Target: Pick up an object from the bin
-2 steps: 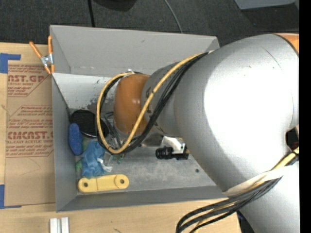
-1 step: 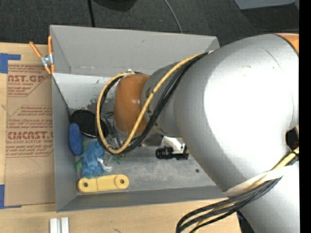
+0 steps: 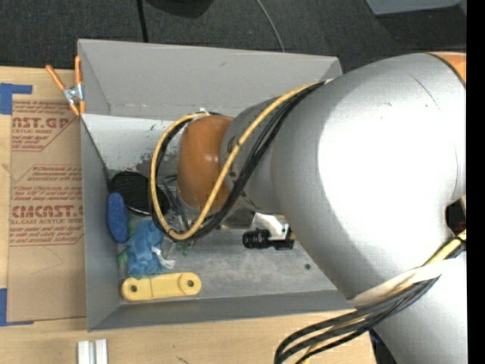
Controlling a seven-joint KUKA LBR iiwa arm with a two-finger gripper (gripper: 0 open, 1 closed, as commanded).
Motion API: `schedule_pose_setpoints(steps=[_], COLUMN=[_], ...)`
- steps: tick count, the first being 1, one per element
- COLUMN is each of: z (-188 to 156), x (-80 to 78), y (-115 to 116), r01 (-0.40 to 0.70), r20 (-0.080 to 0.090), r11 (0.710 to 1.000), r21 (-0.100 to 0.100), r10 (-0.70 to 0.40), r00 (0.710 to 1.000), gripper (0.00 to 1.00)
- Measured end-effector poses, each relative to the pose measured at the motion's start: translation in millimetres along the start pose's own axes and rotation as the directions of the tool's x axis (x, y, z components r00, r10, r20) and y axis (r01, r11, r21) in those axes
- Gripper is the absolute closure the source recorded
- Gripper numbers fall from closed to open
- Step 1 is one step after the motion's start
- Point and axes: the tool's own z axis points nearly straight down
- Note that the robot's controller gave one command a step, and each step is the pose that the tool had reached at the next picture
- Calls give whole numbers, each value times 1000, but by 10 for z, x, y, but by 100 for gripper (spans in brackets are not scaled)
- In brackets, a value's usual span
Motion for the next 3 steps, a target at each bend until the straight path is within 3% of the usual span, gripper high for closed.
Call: schedule_pose_setpoints(steps=[3], z=[0], x=[0], y=[0], r01=[0], r20=[0], r11=[1000], r21=[0], r10=[0], r00=[1000], gripper=[100])
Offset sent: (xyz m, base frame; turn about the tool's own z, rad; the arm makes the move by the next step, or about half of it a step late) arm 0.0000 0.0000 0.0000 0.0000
